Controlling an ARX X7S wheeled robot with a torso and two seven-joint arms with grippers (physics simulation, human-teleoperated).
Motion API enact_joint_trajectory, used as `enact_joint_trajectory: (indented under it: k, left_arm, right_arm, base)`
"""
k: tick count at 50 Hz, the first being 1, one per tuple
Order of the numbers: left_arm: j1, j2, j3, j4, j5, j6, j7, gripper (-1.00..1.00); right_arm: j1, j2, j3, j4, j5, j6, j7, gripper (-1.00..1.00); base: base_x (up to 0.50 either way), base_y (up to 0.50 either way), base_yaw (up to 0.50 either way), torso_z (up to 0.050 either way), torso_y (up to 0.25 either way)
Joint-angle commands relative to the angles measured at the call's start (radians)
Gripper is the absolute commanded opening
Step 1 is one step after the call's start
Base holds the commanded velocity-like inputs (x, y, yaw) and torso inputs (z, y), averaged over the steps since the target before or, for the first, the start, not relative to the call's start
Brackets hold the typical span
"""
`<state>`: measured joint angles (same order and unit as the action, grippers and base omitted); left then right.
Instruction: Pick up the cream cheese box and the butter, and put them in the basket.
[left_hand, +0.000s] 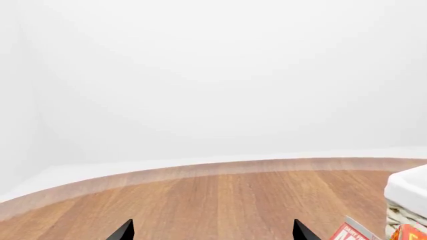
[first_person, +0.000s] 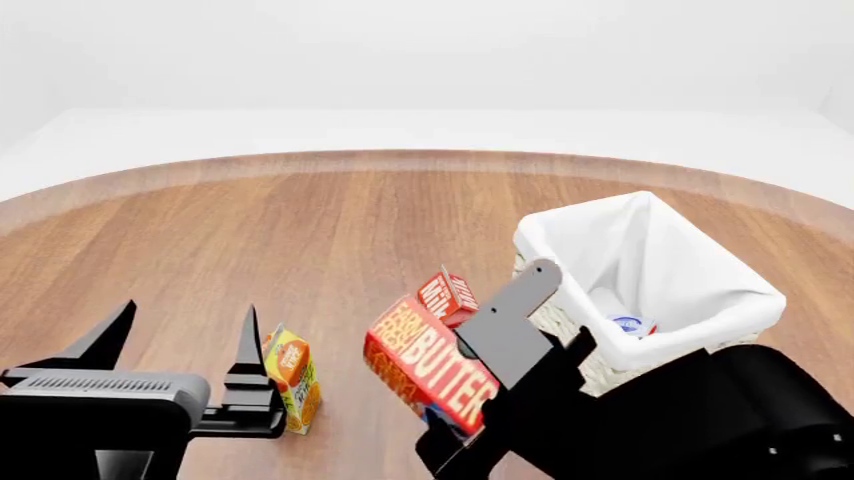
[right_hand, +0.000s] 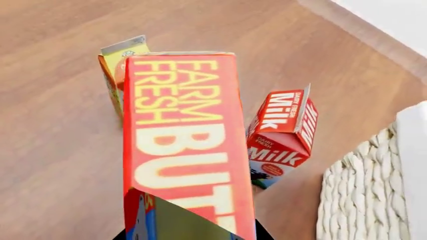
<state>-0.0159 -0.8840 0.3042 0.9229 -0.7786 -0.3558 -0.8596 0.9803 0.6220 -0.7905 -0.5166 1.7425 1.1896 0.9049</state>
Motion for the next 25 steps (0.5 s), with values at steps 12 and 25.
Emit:
enact_joint_trajectory:
  k: [12,25]
  left_arm:
    - [-0.01,-0.013,-0.003,0.023,-0.024,-0.014,-0.023,1.0]
    - [-0.009,0.0,0.008,-0.009,0.0,0.006,-0.001,1.0]
  right_arm:
    - [0.206,0.068,0.103,0.104,0.155,-0.029,0.11,-1.0]
    - [0.272,0.086,0.12,0.232,0.148,-0.037,0.1,-1.0]
  base:
    - [0.0,0.0,0.0,0.0,0.001]
    - [0.0,0.0,0.0,0.001,0.002]
